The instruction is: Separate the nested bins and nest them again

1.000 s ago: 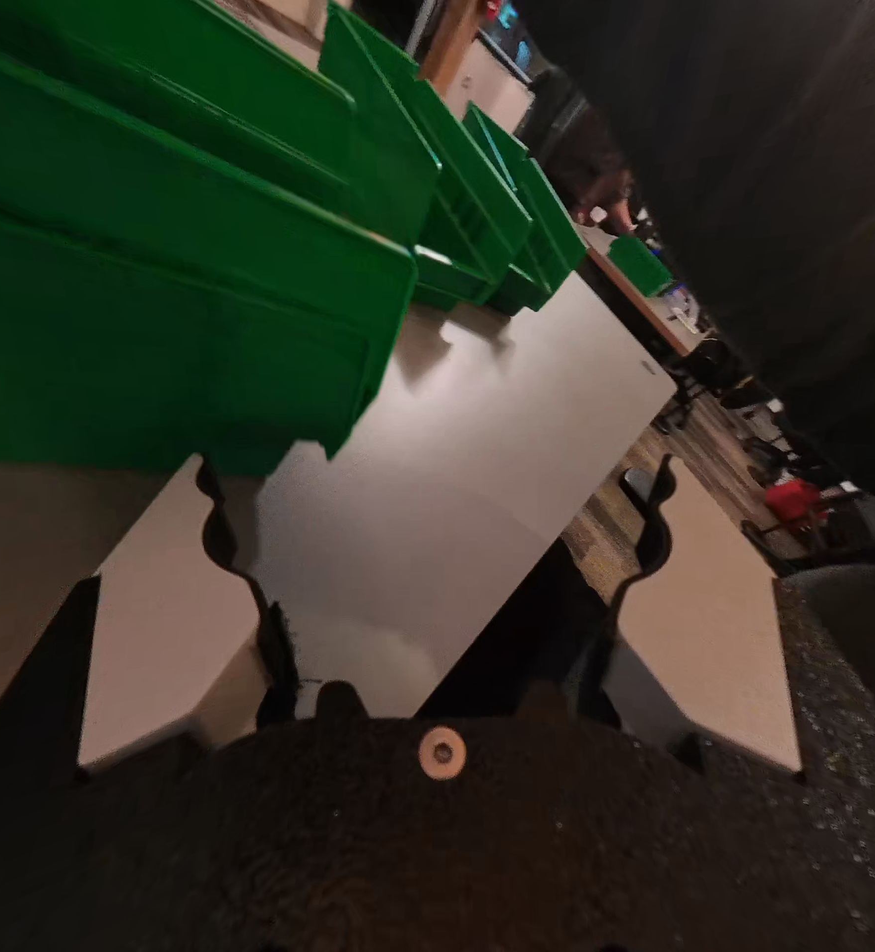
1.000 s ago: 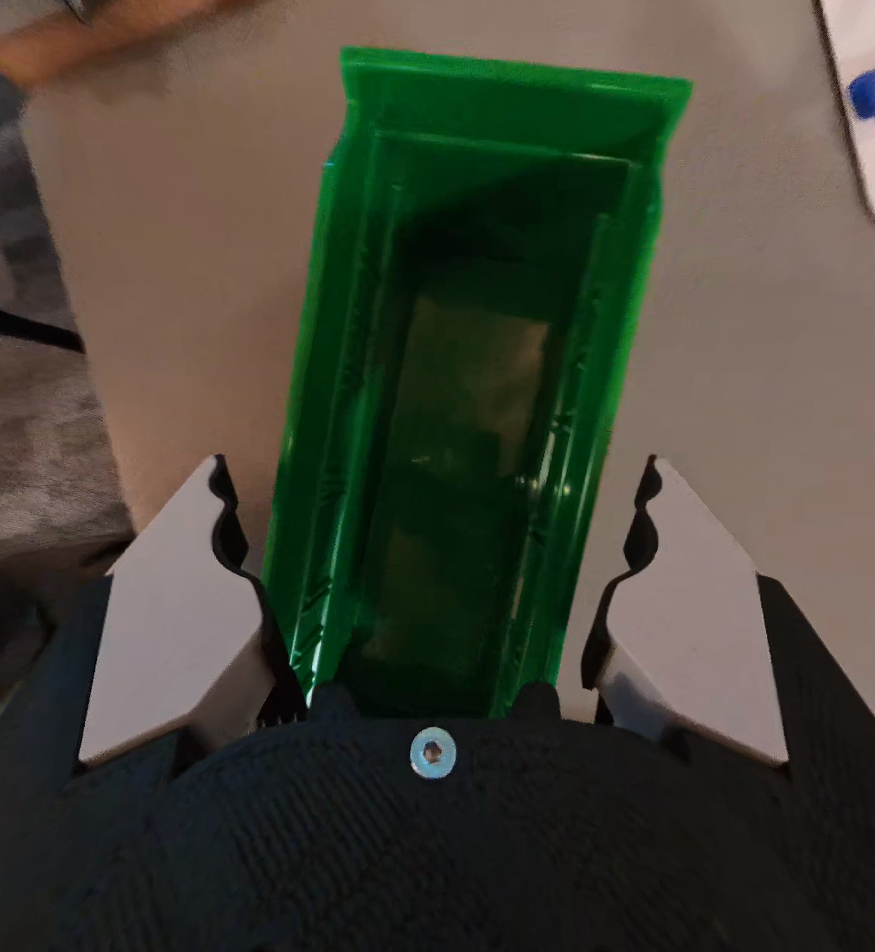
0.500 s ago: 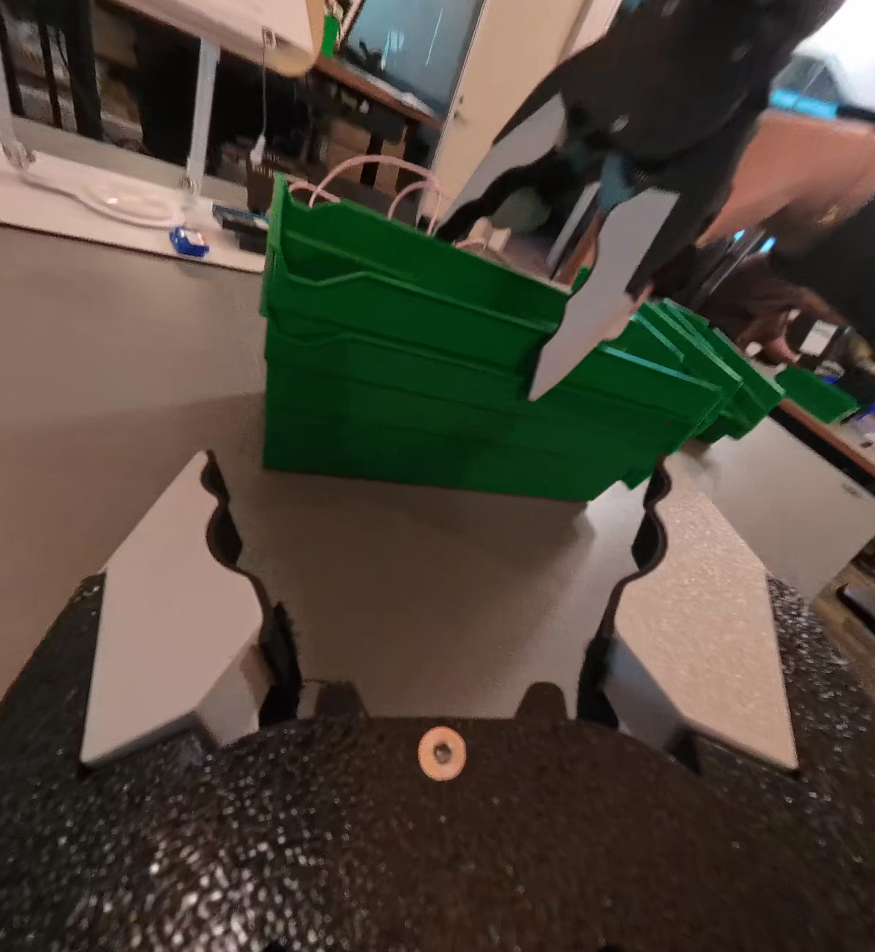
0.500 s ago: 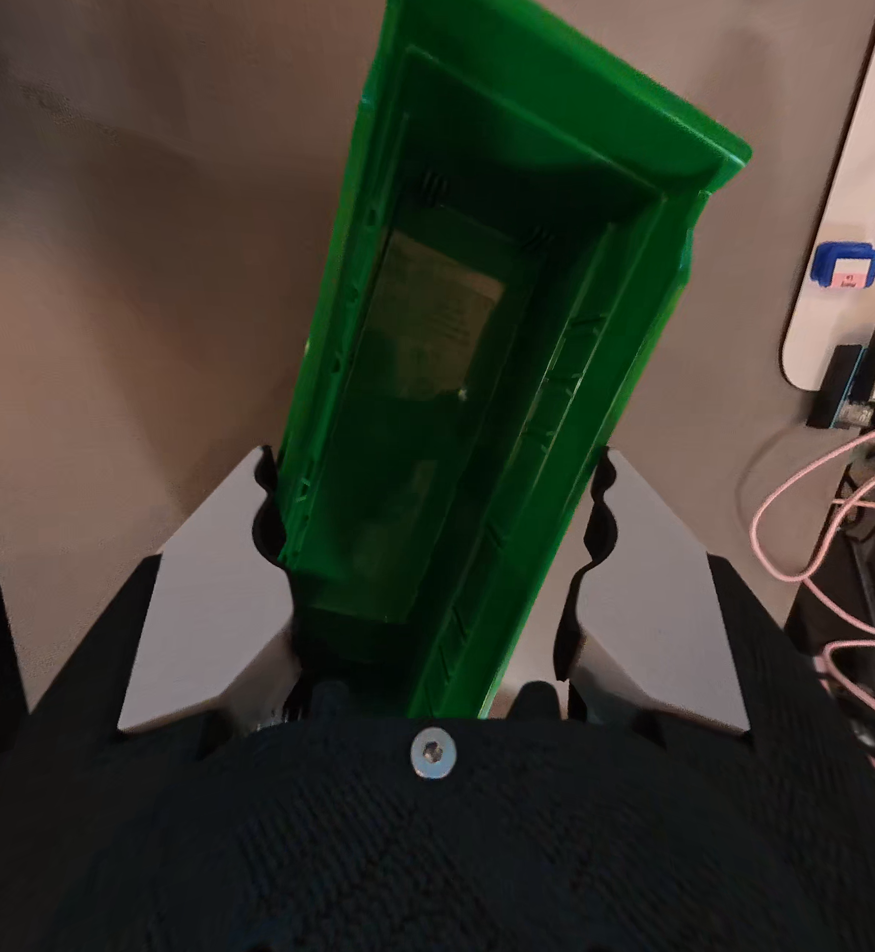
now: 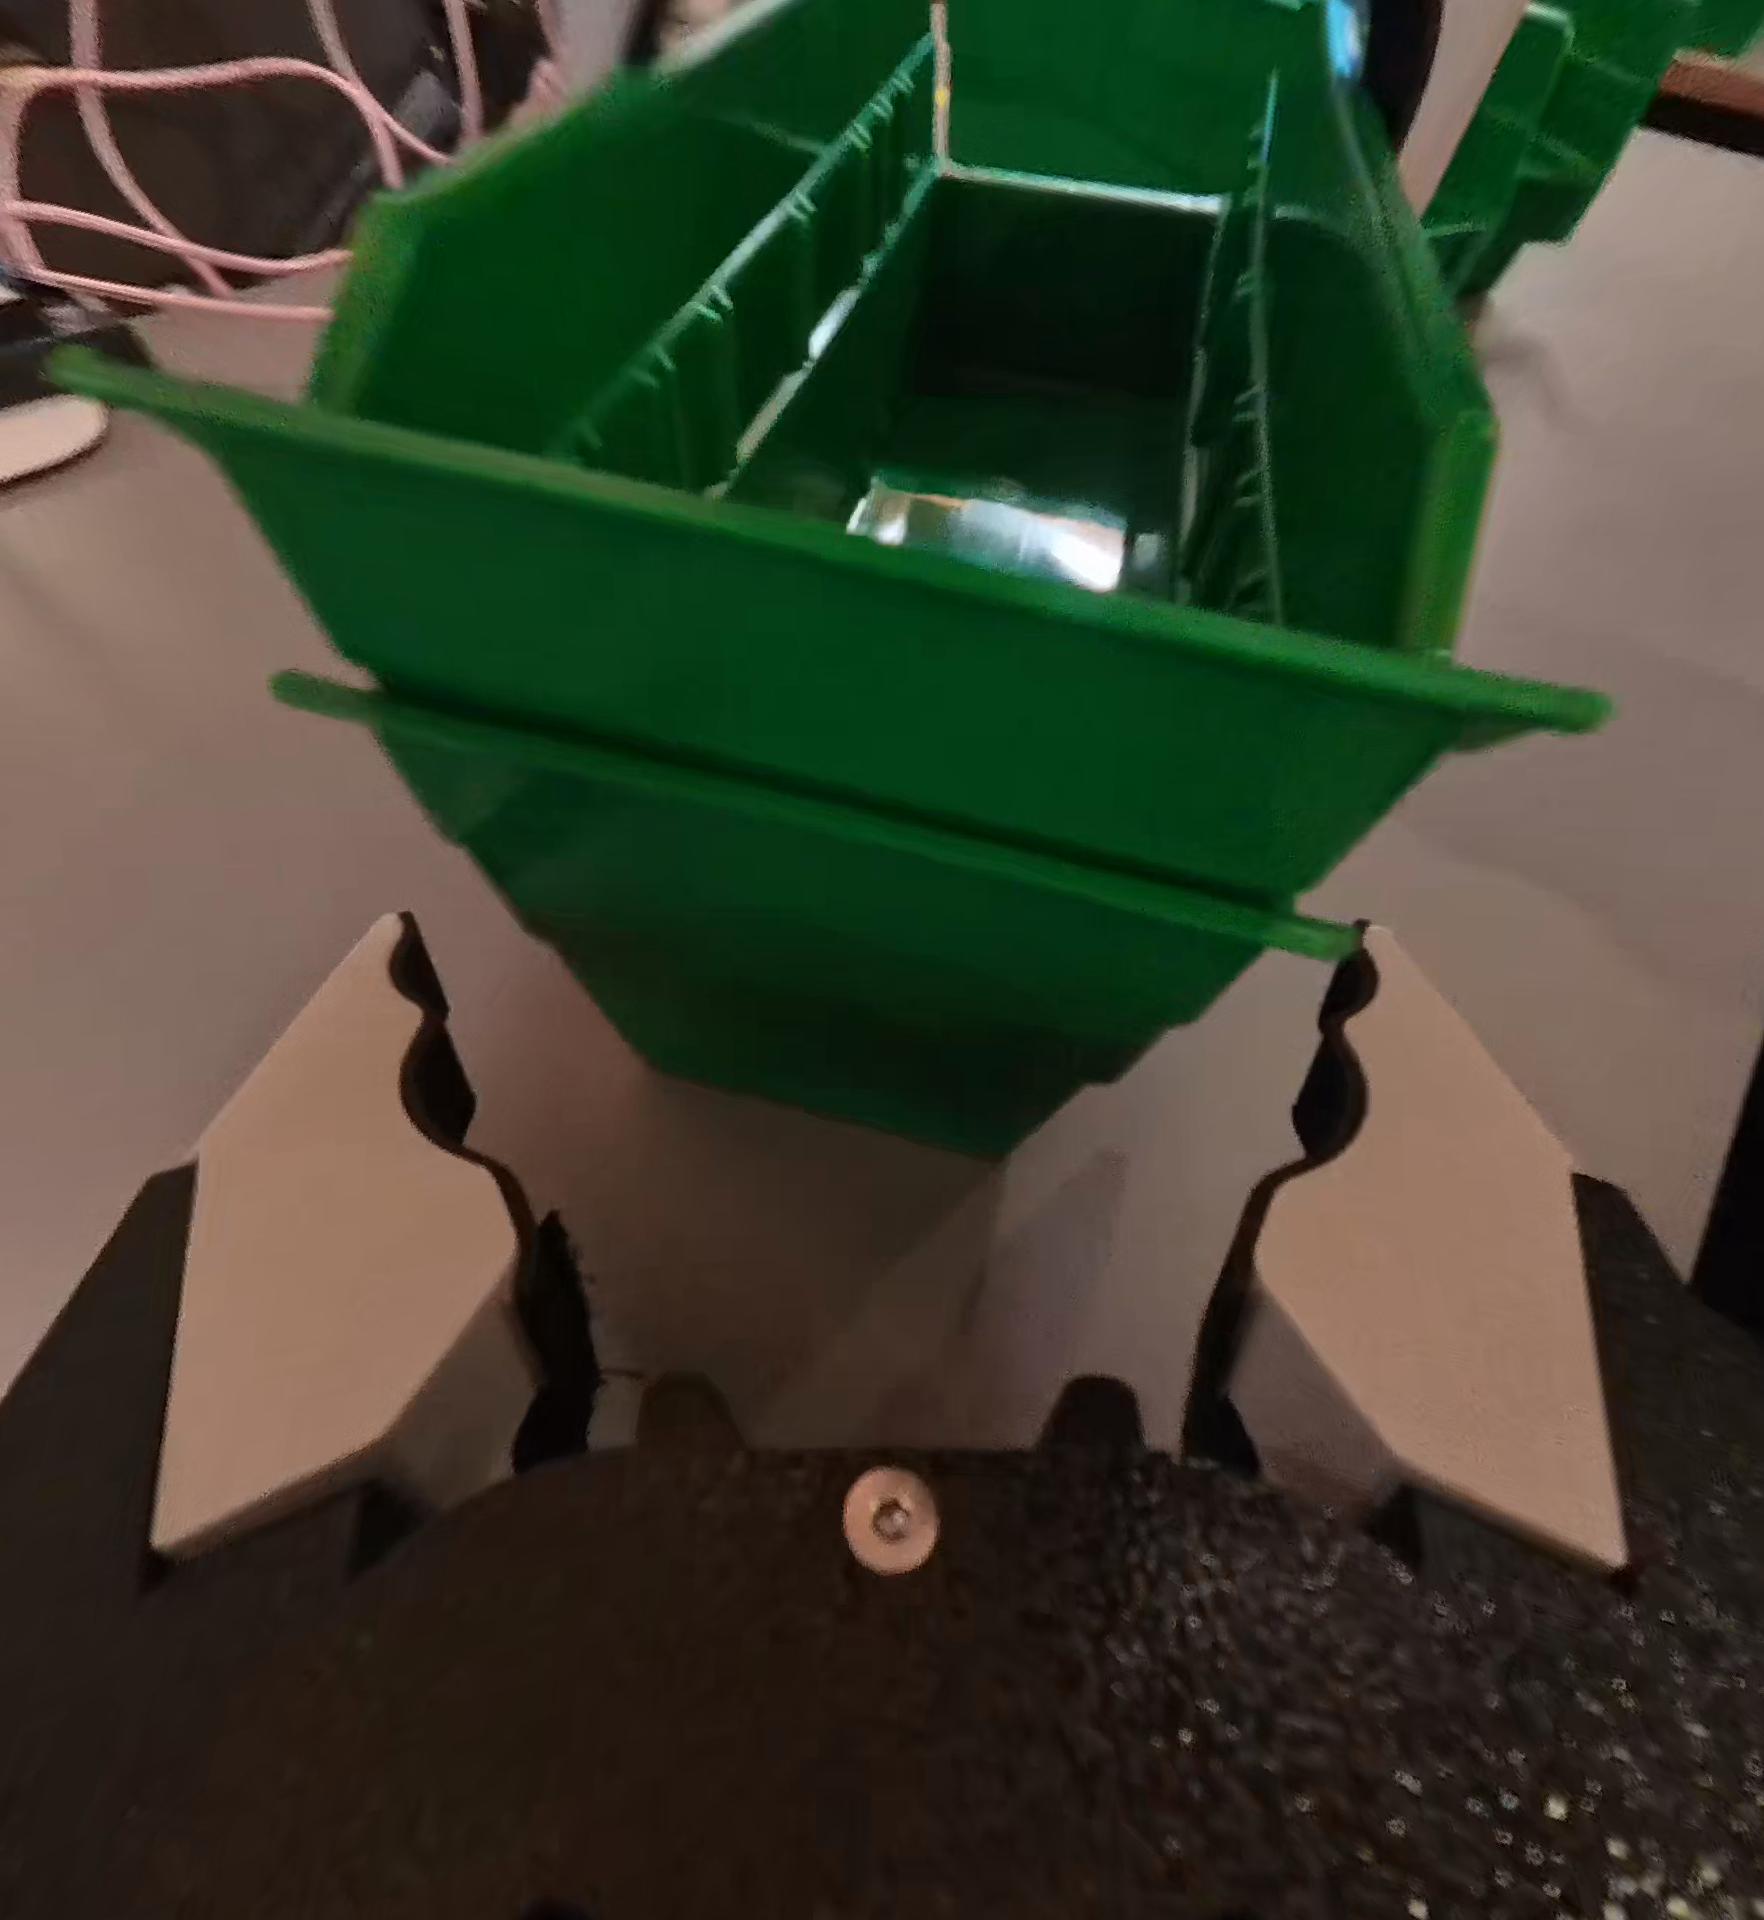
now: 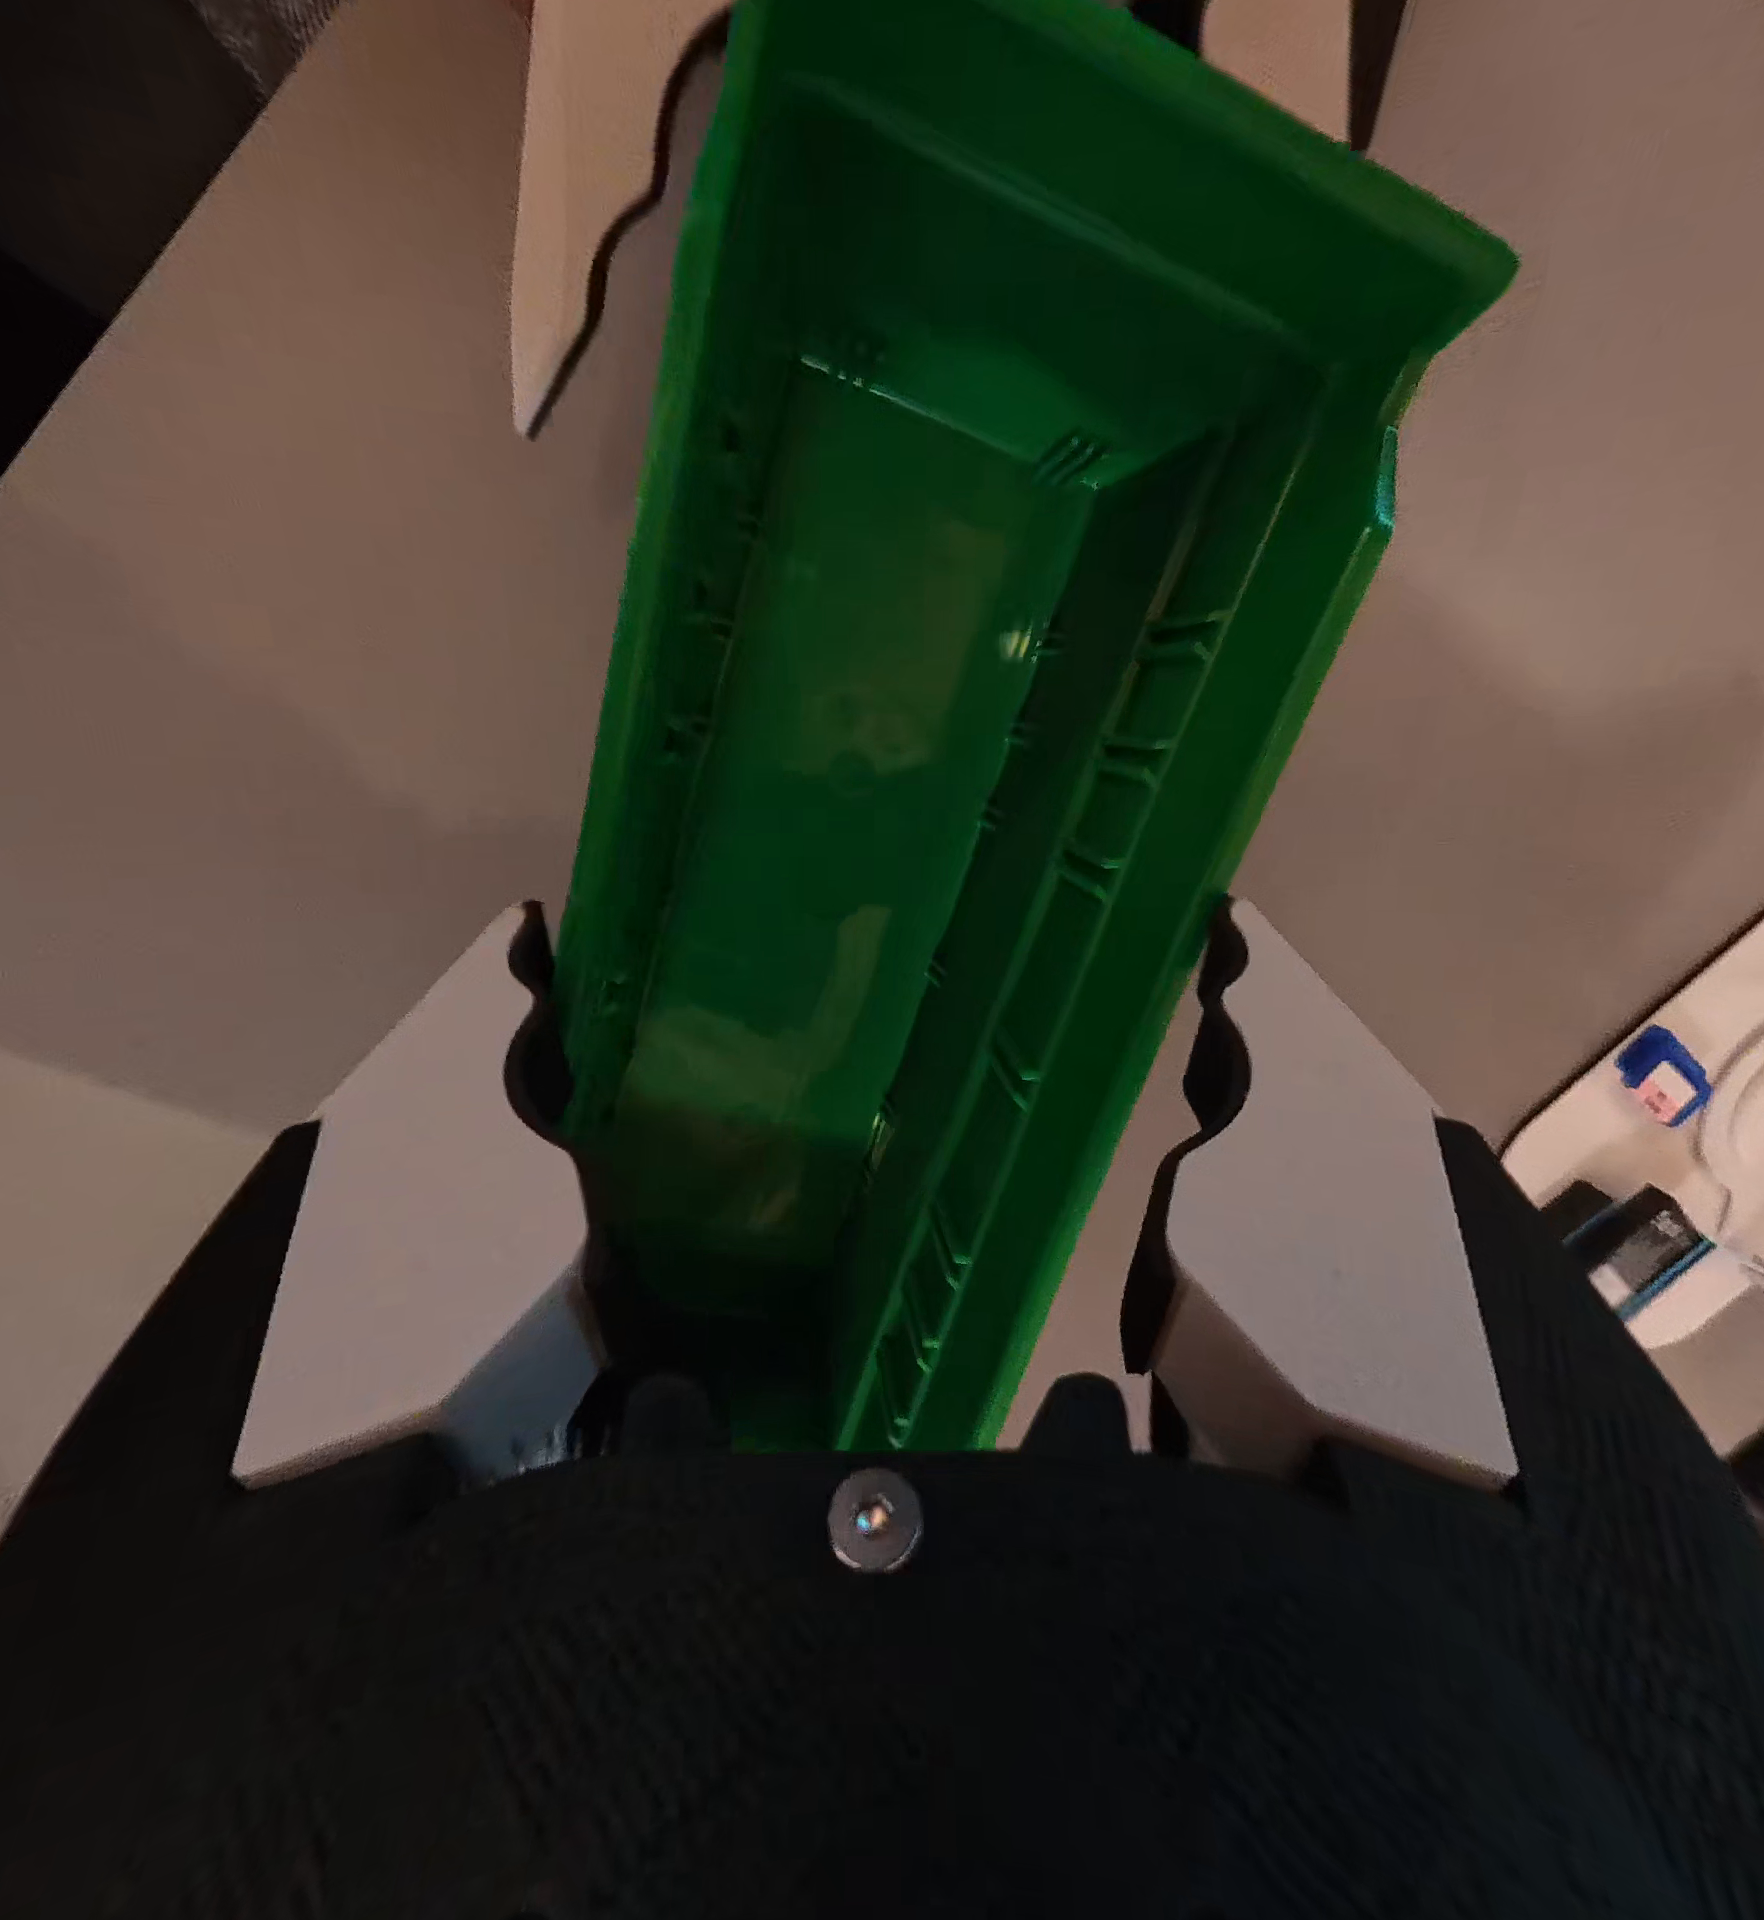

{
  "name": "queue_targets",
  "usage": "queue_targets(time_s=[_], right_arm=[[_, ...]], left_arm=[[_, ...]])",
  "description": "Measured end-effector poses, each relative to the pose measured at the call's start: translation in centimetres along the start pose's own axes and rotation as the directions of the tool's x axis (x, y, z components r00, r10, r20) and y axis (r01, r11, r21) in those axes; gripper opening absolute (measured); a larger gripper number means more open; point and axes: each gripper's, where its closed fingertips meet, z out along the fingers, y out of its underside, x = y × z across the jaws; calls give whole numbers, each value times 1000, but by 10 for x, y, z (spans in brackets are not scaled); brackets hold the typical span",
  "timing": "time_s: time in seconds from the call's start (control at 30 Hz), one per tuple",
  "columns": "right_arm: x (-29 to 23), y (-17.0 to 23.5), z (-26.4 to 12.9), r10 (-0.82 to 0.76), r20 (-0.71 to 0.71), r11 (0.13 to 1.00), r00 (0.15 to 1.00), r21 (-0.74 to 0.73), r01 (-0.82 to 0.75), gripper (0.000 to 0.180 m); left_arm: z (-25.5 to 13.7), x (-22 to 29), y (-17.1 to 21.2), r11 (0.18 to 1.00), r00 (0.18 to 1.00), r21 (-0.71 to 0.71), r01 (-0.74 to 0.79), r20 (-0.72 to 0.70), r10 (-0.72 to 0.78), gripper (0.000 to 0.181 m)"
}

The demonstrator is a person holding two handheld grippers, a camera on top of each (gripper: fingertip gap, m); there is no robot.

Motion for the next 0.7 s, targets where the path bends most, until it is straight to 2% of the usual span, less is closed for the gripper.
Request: queue_targets(time_s=[0.13,0.2,0.27,0.37,0.7], right_arm=[[7,-4,3,141,36,990,989,5,-142,129],[9,-3,3,138,38,990,990,-7,-138,126],[10,-2,2,139,31,990,990,-28,-138,122],[11,0,-1,127,32,991,991,-31,-126,108],[16,-18,-23,142,47,974,989,172,-148,95]], left_arm=[[16,0,-11,1000,998,17,-10,-64,11,159],[19,-5,-15,1000,997,27,7,-80,-4,158],[17,-10,-20,997,994,57,49,-102,-43,145],[17,-12,-20,997,992,57,51,-117,-44,136],[16,-12,-13,1000,996,20,21,-87,-19,128]])
